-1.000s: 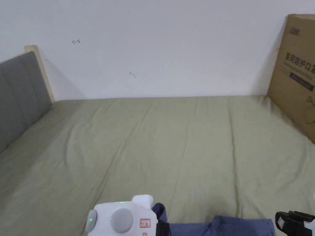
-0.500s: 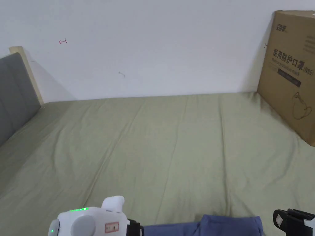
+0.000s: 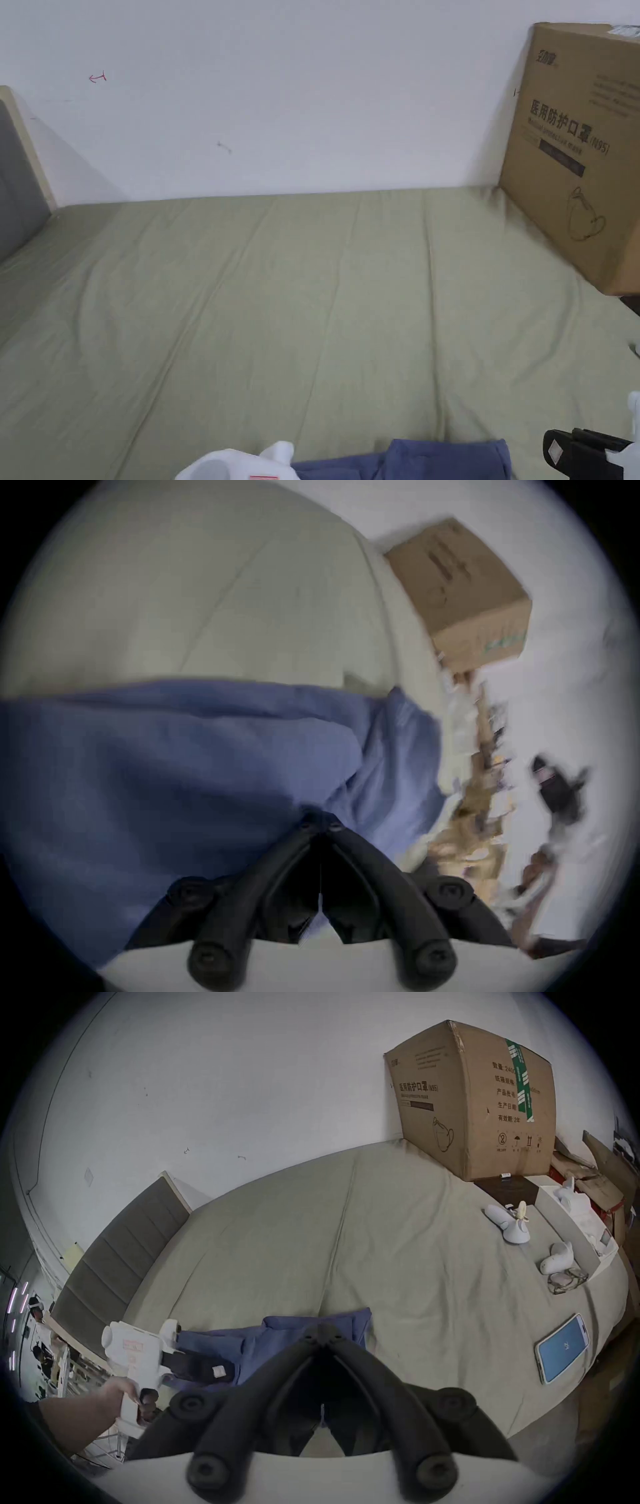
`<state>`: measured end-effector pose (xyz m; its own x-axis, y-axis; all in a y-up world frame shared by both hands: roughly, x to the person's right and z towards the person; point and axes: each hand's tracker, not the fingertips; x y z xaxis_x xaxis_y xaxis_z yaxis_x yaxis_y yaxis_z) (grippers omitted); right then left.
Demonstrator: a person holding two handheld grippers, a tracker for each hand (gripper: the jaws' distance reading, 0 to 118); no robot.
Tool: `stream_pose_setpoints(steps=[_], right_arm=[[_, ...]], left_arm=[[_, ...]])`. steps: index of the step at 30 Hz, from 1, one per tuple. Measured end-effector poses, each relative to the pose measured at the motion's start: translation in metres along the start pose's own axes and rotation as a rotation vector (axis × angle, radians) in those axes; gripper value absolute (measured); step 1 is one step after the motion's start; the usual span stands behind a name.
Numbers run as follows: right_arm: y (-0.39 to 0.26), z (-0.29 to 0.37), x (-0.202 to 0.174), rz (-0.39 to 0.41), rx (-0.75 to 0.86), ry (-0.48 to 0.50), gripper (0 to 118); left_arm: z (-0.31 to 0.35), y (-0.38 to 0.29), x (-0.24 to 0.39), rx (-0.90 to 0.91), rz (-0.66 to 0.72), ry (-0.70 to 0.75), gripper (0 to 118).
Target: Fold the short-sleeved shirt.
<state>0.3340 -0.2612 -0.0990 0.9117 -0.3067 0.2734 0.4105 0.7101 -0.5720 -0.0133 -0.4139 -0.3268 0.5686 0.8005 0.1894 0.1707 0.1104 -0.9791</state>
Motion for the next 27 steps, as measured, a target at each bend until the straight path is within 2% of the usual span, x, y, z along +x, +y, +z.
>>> stream_pose_setpoints(steps=[2, 4, 6, 7, 8, 9, 10, 11, 14, 17, 20, 22, 24, 25, 27], right_arm=[[-0.001, -0.001, 0.000, -0.002, -0.008, 0.000, 0], [-0.002, -0.003, -0.001, -0.001, -0.014, -0.001, 0], [-0.001, -0.003, -0.005, 0.004, -0.013, 0.001, 0], [-0.001, -0.003, -0.007, 0.007, -0.013, 0.002, 0], [0.000, -0.004, -0.009, 0.013, -0.014, 0.003, 0], [0.001, -0.005, -0.012, 0.018, -0.016, 0.005, 0], [0.001, -0.006, -0.014, 0.023, -0.018, 0.005, 0], [0.002, -0.007, -0.017, 0.030, -0.021, 0.006, 0], [0.003, -0.010, -0.025, 0.043, -0.028, 0.010, 0], [0.005, -0.011, -0.030, 0.047, -0.035, 0.009, 0], [0.006, -0.010, -0.034, 0.055, -0.052, 0.001, 0], [0.007, -0.010, -0.038, 0.083, -0.064, -0.017, 0], [0.007, -0.011, -0.041, 0.104, -0.068, -0.030, 0], [0.007, -0.012, -0.042, 0.110, -0.071, -0.029, 0], [0.007, -0.016, -0.043, 0.111, -0.086, -0.027, 0]], left_arm=[[0.026, -0.002, -0.008, 0.040, 0.000, -0.035, 0], [0.062, -0.005, -0.015, 0.108, -0.083, 0.049, 0], [0.104, -0.010, -0.023, 0.189, -0.135, 0.071, 9], [0.123, -0.013, -0.029, 0.226, -0.141, 0.042, 9], [0.144, -0.015, -0.038, 0.252, -0.134, 0.015, 43], [0.159, -0.016, -0.047, 0.239, -0.103, -0.020, 86], [0.170, -0.017, -0.056, 0.229, -0.075, -0.048, 117], [0.178, -0.012, -0.069, 0.311, -0.064, -0.141, 116], [0.190, -0.016, -0.097, 0.330, 0.072, -0.139, 118], [0.174, -0.016, -0.130, 0.320, 0.162, -0.179, 118], [0.134, -0.018, -0.155, 0.241, 0.276, -0.287, 118], [0.127, -0.016, -0.156, 0.298, 0.212, -0.447, 118], [0.097, -0.007, -0.157, 0.234, 0.284, -0.591, 118], [0.084, -0.006, -0.157, 0.192, 0.320, -0.625, 118], [0.081, -0.004, -0.155, 0.174, 0.260, -0.585, 110]])
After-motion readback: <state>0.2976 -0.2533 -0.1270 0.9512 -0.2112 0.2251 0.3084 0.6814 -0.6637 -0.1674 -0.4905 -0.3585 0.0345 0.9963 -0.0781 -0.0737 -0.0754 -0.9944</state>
